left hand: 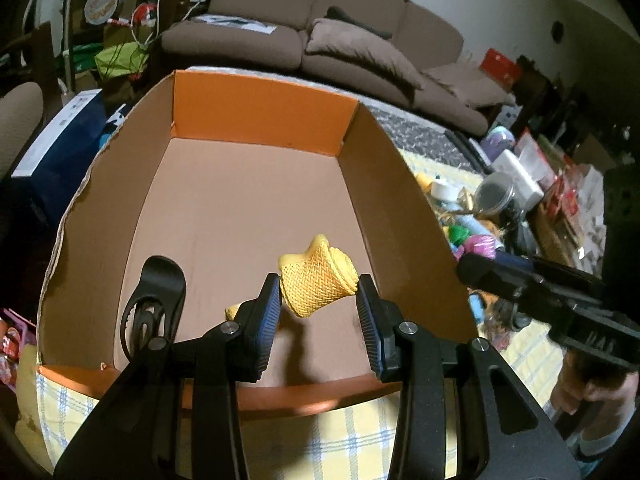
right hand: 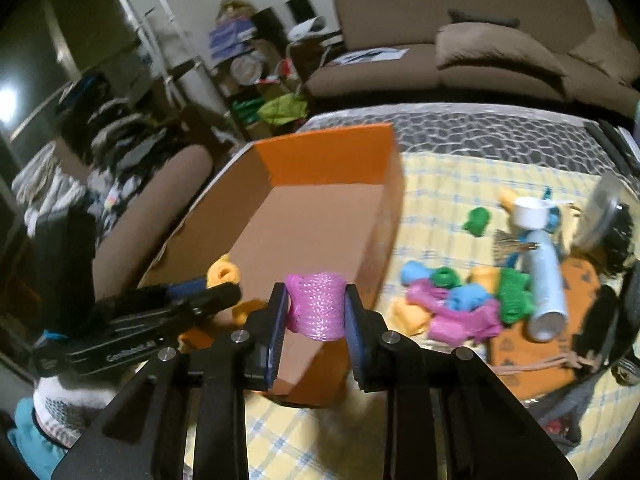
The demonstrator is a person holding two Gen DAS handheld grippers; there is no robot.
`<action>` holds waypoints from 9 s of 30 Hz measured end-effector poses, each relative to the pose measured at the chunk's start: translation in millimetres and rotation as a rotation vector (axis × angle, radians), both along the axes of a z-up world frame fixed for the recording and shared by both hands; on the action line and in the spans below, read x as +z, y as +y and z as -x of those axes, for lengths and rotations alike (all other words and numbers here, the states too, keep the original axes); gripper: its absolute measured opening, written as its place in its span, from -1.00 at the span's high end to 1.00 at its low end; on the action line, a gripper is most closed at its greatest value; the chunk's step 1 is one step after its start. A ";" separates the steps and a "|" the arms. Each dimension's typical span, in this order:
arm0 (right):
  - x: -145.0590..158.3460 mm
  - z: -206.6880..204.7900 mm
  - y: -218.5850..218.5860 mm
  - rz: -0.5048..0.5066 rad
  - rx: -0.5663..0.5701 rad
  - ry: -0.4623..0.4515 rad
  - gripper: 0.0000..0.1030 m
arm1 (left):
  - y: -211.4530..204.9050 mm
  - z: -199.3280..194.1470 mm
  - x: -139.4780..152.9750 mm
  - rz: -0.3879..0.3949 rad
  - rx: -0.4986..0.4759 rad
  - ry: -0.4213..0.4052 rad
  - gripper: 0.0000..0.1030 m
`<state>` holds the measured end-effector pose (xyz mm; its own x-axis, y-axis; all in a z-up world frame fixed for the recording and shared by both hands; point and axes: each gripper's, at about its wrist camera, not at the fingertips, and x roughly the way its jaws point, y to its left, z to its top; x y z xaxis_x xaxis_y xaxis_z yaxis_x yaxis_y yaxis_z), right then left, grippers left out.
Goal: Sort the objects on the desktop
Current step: 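Carry both rollers over the orange box and open both tools to drop them, then grasp the blue mesh roller with the left tool while the right reaches the grey sock, then carry the blue roller to the box with the left tool while the right grasps the grey sock, then open the left tool to drop the blue roller while the right lifts the rubber-band bag, then grasp the brown cord with the left tool while the right holds the rubber-band bag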
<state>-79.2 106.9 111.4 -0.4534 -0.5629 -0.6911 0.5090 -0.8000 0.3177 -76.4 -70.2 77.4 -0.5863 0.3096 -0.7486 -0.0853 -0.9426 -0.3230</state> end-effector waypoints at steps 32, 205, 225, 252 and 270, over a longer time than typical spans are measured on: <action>4.2 -5.4 18.4 -0.087 -0.144 0.188 -0.81 | -6.4 -10.2 24.5 0.090 0.048 0.103 -0.99; 80.2 -11.1 133.8 0.756 -0.060 0.066 0.55 | 144.0 -7.9 34.9 0.135 -0.335 0.255 -0.14; 73.1 -23.0 167.7 0.699 -0.105 0.061 0.55 | 127.4 16.0 27.8 -0.084 -0.230 0.182 0.93; 68.0 -12.3 138.6 0.603 -0.092 0.059 0.55 | 25.4 42.6 194.3 -0.110 -0.073 0.425 0.93; 58.6 -6.1 50.0 0.527 0.038 0.026 0.55 | -38.1 98.4 181.3 0.037 0.017 0.352 0.93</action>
